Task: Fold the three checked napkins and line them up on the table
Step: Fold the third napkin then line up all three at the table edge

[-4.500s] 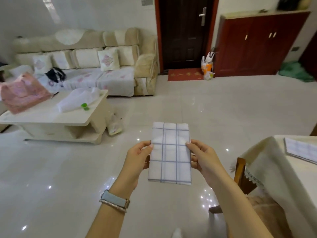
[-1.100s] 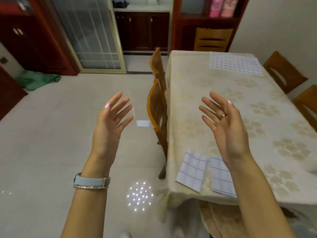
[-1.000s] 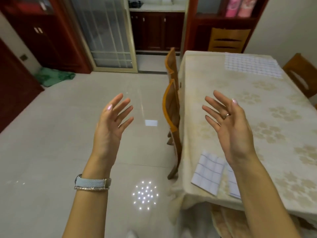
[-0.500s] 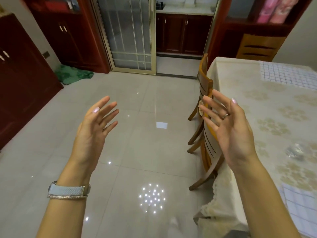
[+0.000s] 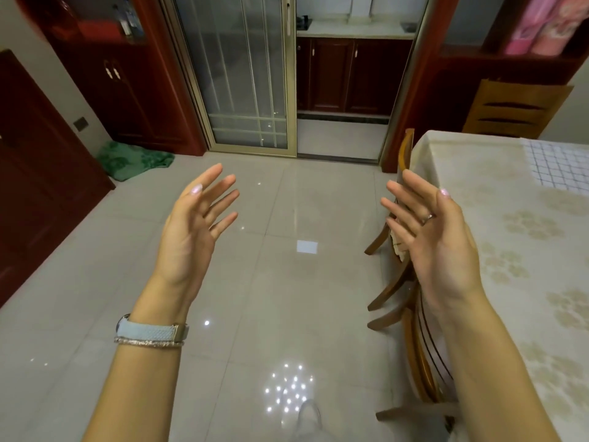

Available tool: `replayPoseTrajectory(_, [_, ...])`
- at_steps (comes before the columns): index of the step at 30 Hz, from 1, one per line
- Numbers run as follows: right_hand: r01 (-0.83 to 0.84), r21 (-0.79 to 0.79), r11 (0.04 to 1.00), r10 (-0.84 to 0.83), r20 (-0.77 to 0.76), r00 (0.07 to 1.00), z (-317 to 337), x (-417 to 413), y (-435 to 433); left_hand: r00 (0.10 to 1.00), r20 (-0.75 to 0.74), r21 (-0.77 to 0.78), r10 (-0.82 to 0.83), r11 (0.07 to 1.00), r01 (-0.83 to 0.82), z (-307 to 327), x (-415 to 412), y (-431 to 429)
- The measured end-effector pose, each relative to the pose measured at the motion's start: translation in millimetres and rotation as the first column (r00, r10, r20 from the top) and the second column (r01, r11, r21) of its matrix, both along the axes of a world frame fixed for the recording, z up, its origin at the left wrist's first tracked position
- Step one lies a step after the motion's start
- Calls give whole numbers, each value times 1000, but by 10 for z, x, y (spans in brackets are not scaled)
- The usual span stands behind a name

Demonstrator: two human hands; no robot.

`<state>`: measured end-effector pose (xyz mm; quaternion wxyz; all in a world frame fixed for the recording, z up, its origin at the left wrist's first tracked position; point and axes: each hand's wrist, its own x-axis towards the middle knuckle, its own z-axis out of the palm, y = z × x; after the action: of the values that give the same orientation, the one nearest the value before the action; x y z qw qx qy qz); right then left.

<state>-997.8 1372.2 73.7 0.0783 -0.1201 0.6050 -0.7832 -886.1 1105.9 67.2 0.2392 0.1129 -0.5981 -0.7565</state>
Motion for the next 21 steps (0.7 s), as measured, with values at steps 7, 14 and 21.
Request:
replayPoseTrajectory(7, [-15, -6, 1000, 15, 11, 1000, 10, -993, -597, 1000, 14, 46, -21, 999, 21, -68, -1023, -586])
replayPoseTrajectory(14, [71, -26, 997, -70, 10, 997, -150, -2212, -1238, 996, 18, 57, -88, 995, 87, -191, -2498, -1305])
replayPoseTrajectory(21, [249, -83, 965, -250, -2, 968, 12, -3484, -1822, 961, -2, 45, -275, 960, 275, 7, -4293, -1962])
